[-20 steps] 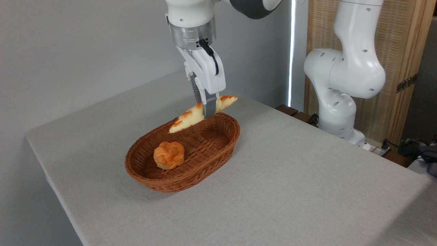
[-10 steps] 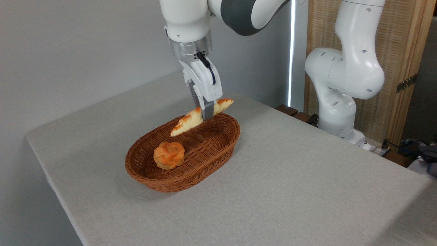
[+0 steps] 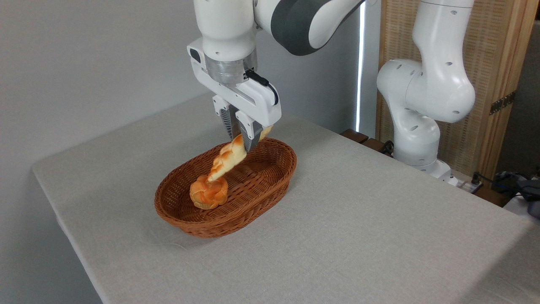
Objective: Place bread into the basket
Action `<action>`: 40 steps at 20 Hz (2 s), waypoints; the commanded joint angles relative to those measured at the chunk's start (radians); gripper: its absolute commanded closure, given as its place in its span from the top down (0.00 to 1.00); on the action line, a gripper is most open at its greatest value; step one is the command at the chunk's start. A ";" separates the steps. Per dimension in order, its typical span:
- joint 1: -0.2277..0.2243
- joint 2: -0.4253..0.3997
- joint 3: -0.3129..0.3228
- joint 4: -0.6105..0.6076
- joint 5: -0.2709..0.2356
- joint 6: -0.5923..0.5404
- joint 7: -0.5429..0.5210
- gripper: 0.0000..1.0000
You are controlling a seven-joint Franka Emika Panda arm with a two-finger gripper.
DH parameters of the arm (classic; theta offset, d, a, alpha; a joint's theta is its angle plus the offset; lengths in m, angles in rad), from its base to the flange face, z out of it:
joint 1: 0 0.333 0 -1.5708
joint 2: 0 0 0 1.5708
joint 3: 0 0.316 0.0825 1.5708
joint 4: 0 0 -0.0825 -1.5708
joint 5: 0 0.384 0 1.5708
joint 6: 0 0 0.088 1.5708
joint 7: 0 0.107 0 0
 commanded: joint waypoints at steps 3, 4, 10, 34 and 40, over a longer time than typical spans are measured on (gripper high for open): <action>-0.002 0.000 0.013 -0.004 -0.037 0.042 -0.080 0.49; -0.002 0.000 0.013 -0.004 -0.035 0.043 -0.080 0.53; -0.004 0.001 0.013 -0.004 -0.014 0.042 -0.068 0.78; 0.030 0.073 0.030 0.275 0.261 -0.049 -0.056 1.00; 0.074 0.190 0.040 0.454 0.253 -0.127 0.141 1.00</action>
